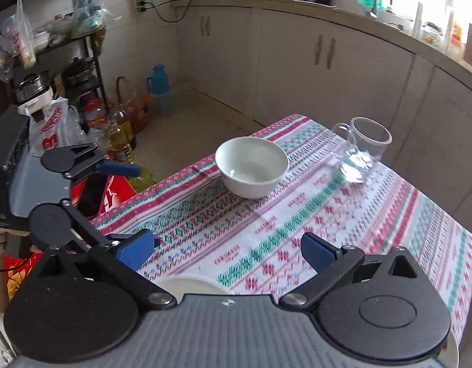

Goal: Organize plates and bowls
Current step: 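Reach the right tool to the pink-patterned white bowl and grasp its rim, then lift the pink-patterned bowl with the right tool and carry it toward the white bowl, then lower the pink-patterned bowl into the white bowl and open the right tool, then close the left tool on one side of the bowl stack while the right tool grips the opposite side, then lift the bowl stack with both tools and carry it toward the floral plate stack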

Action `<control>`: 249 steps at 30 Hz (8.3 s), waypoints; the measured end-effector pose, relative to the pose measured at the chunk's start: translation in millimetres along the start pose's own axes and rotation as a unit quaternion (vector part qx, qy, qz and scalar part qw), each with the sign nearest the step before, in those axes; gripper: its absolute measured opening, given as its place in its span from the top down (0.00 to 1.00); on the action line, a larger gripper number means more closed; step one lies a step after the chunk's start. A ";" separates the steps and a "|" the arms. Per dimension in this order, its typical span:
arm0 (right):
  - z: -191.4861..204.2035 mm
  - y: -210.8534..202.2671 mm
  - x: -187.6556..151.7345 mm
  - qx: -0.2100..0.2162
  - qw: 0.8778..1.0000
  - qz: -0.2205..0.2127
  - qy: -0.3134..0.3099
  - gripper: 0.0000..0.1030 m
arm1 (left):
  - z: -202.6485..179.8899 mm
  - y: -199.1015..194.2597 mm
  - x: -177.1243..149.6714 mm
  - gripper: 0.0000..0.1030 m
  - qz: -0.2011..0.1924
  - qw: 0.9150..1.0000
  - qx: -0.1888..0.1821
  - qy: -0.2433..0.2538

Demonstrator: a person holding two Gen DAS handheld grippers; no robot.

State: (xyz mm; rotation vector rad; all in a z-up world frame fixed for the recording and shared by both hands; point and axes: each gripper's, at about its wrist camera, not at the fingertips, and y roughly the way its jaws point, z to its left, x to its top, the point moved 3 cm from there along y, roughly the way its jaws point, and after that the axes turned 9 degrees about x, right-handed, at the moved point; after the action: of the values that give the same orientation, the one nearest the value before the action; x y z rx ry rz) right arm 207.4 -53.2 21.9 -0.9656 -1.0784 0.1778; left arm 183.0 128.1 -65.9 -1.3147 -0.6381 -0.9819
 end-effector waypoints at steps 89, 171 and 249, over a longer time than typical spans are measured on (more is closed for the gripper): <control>-82.2 139.2 79.0 0.090 0.995 0.039 0.014 0.30 | 1.7 84.8 42.3 0.10 -0.006 1.000 -0.024 -0.005; -3.5 -30.1 -77.7 0.076 0.995 -0.021 0.068 0.30 | -109.9 -52.0 15.5 0.10 0.045 0.988 -0.143 0.041; 24.5 6.7 -129.8 0.021 0.992 0.057 -0.106 0.01 | -90.4 -1.5 -18.7 0.15 0.067 0.923 -0.300 0.233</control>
State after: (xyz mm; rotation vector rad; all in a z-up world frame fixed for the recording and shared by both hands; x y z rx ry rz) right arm 124.6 -107.1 -66.1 -0.9866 -1.2096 0.4035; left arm 160.2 44.4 -97.4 -1.5444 0.1405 -1.3771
